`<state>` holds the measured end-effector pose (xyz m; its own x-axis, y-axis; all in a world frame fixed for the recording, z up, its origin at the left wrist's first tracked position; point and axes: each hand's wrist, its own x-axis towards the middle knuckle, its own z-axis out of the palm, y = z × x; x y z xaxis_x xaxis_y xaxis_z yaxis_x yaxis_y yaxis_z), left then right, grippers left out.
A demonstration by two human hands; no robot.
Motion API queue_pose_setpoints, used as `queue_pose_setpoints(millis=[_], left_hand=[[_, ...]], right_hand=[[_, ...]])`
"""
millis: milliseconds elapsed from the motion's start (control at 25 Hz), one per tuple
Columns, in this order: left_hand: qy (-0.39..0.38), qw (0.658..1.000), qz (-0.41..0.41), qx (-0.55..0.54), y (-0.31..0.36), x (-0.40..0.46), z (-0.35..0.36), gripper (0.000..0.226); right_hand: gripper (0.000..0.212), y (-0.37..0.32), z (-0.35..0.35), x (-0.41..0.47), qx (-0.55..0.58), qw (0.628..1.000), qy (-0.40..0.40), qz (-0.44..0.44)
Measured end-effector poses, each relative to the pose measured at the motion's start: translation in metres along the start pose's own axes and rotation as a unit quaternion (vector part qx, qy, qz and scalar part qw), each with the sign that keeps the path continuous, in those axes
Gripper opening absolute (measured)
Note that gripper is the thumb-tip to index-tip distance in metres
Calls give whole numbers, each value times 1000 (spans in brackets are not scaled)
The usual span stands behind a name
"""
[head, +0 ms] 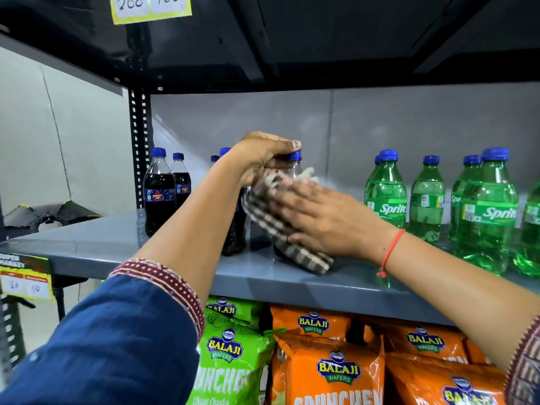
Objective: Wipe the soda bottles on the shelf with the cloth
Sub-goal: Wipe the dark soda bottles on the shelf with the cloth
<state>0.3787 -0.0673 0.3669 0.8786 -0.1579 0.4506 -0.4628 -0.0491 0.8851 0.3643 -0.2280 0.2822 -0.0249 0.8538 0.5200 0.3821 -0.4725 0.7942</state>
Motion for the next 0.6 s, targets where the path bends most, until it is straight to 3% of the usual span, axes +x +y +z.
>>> queue_pose_setpoints(millis=[200, 360, 600], left_hand=[[-2, 1000, -3, 0, -1, 0, 0, 9], [-5, 1000, 16, -6, -1, 0, 1, 10], [-6, 1000, 2, 14, -1, 1, -2, 13]], right_hand=[[56, 2, -3, -1, 4, 1000, -15, 7], [64, -9, -7, 1, 51, 994, -25, 89], [60, -24, -12, -7, 108, 985, -6, 134]])
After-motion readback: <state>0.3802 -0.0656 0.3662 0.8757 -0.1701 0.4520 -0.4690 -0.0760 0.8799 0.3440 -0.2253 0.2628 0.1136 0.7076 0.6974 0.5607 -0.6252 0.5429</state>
